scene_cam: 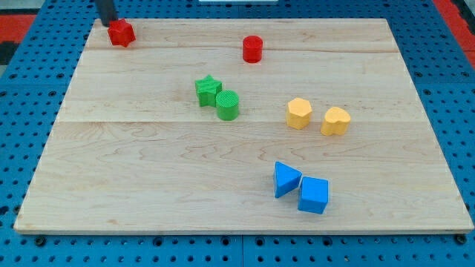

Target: Move red star diagonal to the top left of the green star

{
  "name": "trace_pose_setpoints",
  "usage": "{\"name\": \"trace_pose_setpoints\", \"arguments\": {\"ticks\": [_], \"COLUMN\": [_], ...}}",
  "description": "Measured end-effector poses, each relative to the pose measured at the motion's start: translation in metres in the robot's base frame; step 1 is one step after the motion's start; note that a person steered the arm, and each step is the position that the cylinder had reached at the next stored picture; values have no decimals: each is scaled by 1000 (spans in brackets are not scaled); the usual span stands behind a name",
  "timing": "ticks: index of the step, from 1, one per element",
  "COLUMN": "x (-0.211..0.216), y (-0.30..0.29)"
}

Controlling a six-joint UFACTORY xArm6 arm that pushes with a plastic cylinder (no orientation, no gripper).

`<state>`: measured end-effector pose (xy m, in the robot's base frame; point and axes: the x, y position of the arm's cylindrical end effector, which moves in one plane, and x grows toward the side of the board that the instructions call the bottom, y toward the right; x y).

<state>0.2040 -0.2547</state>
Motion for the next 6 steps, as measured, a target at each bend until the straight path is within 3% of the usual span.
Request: {"name": "trace_pose_setpoints", "arguments": {"ticks": [1,2,3,4,5,6], "x": [9,16,16,14,-5,0], "y": [-10,43,26,105,114,234]}}
